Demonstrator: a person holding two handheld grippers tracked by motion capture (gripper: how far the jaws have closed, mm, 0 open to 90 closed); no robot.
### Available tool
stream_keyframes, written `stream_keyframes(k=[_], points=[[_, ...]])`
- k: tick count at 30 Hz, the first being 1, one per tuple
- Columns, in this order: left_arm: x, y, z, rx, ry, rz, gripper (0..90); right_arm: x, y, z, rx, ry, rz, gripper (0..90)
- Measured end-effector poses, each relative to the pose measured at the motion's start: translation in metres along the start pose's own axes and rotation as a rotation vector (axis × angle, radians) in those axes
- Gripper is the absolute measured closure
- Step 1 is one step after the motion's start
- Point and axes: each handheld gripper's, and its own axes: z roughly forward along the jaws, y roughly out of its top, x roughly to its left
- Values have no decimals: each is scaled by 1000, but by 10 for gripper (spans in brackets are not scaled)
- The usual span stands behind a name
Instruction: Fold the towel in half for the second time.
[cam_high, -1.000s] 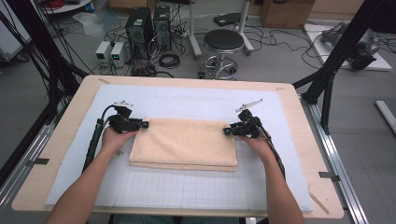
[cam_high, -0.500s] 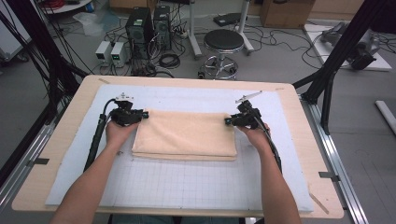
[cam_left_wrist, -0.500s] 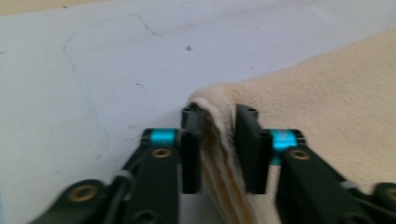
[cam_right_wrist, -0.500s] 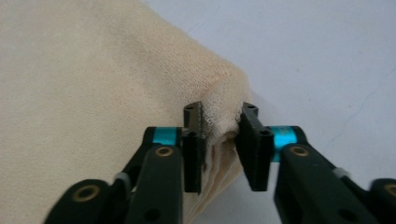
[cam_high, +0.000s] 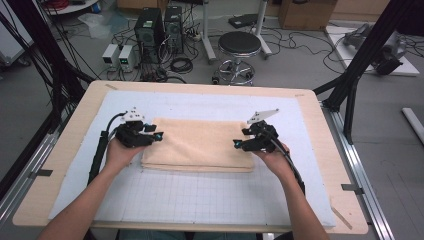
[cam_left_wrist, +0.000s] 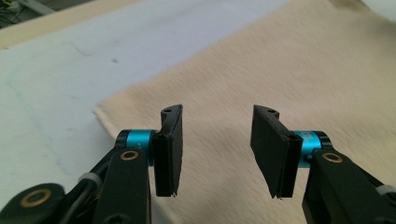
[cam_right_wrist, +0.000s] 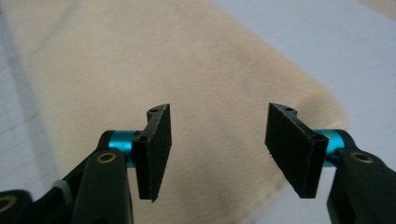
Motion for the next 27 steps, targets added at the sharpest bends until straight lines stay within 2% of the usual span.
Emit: stream_keyframes(k=[3,5,7,9,12,16,21,27], points=[[-11,-15,1,41,-29,28,537,10,-12,3,16,28,-8,355],[-15,-23,0,62,-37,51,529,13,-15,7,90,36,-7,305],[-16,-29,-2,73,-44,49,522,17,-18,7,114,33,-13,306],[-15,-31,-4,88,-47,58,517,19,-22,4,85,11,-35,317],[-14,-33,-5,91,-51,71,517,15,-34,4,101,11,-17,316],[-14,-36,-4,86,-53,79,516,16,-46,3,81,-4,-31,319],[-14,-39,-5,72,-47,82,516,16,-46,5,84,-3,-45,320],[-15,-39,-6,62,-44,81,512,14,-46,5,79,6,-29,319]])
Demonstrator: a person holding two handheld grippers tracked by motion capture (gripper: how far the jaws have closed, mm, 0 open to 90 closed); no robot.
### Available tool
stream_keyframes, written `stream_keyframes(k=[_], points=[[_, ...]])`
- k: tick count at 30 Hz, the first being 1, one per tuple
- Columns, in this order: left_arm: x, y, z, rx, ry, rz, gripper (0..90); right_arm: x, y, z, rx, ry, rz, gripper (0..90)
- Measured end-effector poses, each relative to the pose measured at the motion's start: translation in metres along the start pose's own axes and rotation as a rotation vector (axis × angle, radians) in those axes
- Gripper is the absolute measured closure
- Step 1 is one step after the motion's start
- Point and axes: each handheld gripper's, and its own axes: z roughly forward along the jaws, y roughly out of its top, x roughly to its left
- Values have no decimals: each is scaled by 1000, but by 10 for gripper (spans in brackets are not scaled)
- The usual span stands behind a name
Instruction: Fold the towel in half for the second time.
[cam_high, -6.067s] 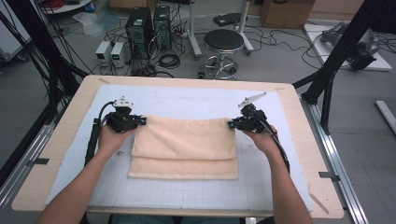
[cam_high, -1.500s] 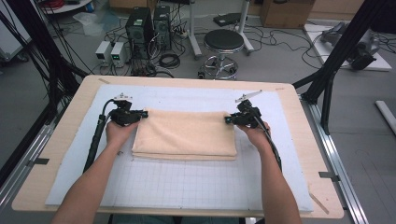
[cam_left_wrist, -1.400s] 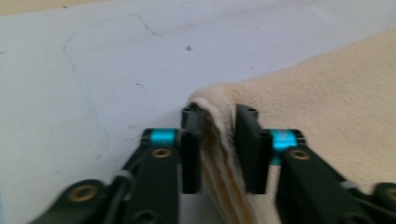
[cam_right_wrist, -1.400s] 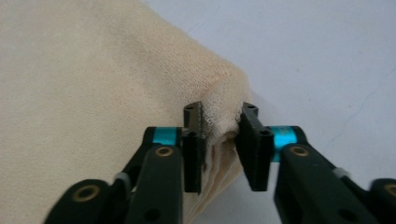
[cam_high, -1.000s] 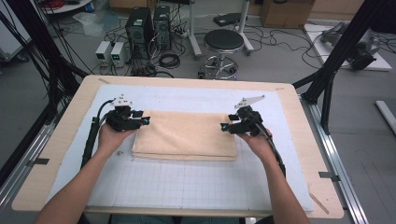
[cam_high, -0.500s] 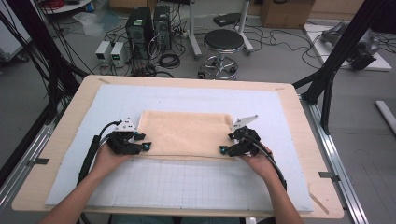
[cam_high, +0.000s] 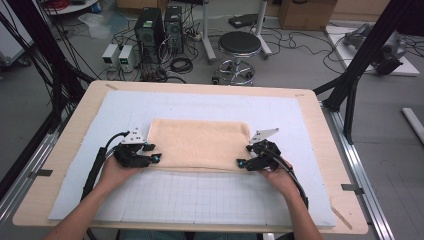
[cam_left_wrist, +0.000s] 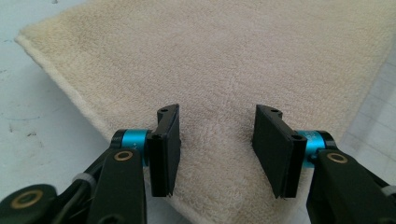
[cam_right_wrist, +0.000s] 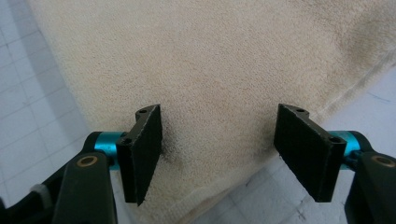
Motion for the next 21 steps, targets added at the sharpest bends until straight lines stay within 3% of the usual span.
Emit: stream_keyframes(k=[7,14,19,21], points=[[3,2,-10,-41,29,-23,431,2,4,-5,-51,5,9,276],[7,2,-21,-86,37,-60,370,-3,2,-14,-85,-26,42,228],[8,1,-25,-83,21,-88,303,-6,0,-24,-120,-52,77,198],[6,2,-28,-91,5,-100,231,-6,-1,-27,-128,-68,84,181]])
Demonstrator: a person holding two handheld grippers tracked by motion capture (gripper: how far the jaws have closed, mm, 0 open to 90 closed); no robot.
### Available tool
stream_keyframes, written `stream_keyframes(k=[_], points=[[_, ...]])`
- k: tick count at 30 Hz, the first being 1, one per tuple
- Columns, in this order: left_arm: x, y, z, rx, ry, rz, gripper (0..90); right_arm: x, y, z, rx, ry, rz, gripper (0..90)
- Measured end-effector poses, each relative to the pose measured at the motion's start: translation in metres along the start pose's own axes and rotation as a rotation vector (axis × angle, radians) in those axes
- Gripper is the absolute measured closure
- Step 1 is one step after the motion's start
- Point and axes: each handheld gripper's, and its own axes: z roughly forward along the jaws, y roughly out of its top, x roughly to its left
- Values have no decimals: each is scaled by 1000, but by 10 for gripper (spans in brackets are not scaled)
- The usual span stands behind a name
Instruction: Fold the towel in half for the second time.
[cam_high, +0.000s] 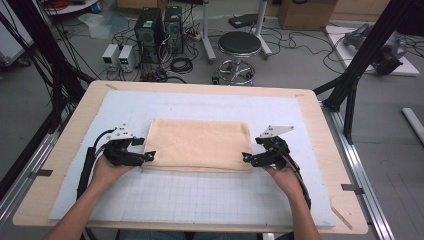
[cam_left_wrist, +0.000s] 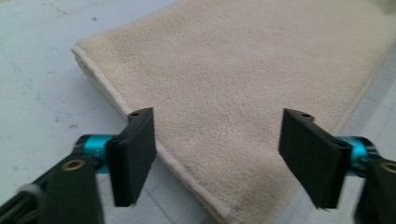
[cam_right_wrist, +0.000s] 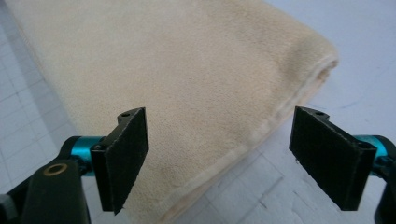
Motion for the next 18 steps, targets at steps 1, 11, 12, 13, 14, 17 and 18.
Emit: stream_keyframes(k=[1,11,12,13,14,17,18], points=[[-1,0,-1,-3,-1,7,219,1,0,-2,1,-7,1,172],[-3,-7,-18,2,18,8,153,6,-8,-13,-6,-32,-1,137],[-3,-9,-20,-5,19,5,152,6,-9,-14,-11,-37,-1,137],[-3,-10,-22,-3,22,9,151,6,-10,-16,-17,-34,7,137],[-3,-11,-23,-1,26,8,147,6,-11,-18,-27,-34,8,136],[-5,-13,-28,-7,32,-2,136,6,-15,-23,-38,-38,26,128],[-5,-14,-29,-8,31,0,134,7,-17,-24,-44,-40,23,128]])
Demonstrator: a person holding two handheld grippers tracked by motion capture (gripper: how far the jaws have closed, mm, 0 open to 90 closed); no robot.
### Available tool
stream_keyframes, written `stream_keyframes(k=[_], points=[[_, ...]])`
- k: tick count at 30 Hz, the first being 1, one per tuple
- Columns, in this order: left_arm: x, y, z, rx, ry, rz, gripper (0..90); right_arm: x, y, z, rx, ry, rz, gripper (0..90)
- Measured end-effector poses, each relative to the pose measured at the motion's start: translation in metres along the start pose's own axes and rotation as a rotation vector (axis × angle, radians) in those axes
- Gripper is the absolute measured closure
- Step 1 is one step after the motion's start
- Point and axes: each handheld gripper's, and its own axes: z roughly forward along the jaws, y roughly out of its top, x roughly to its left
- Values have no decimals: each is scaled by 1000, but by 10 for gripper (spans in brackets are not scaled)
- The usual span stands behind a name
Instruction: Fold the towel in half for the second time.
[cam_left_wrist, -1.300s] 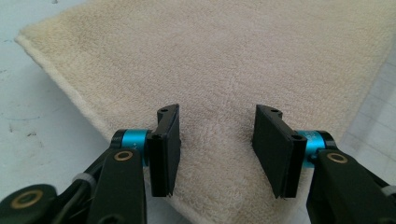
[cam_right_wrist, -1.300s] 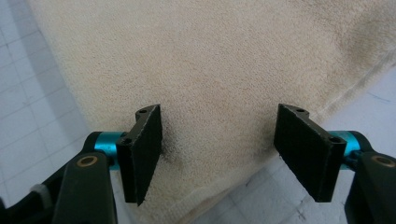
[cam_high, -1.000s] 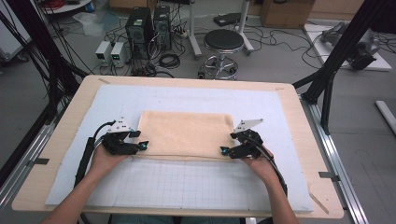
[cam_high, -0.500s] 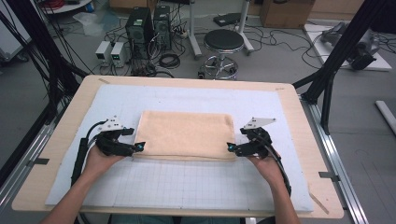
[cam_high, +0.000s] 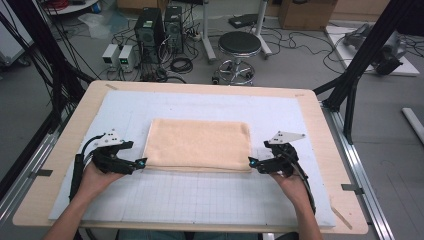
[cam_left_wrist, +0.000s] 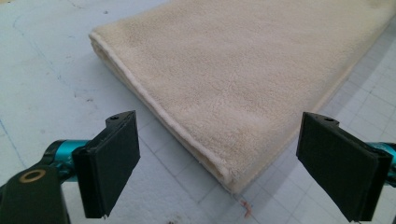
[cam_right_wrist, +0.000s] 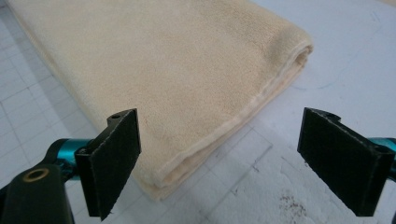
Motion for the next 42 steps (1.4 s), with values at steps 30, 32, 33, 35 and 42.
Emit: stream_keyframes(k=[30,32,33,35,42], points=[[-4,-27,-27,15,12,-11,120,8,-35,-34,-38,-45,48,124],[-5,-28,-29,13,17,-10,120,9,-37,-37,-38,-44,56,124],[-5,-28,-29,12,22,-8,120,9,-39,-38,-39,-47,53,124],[-5,-28,-31,11,28,-9,120,10,-40,-40,-40,-48,58,124],[-7,-31,-37,6,40,-6,119,12,-46,-43,-35,-48,66,124]])
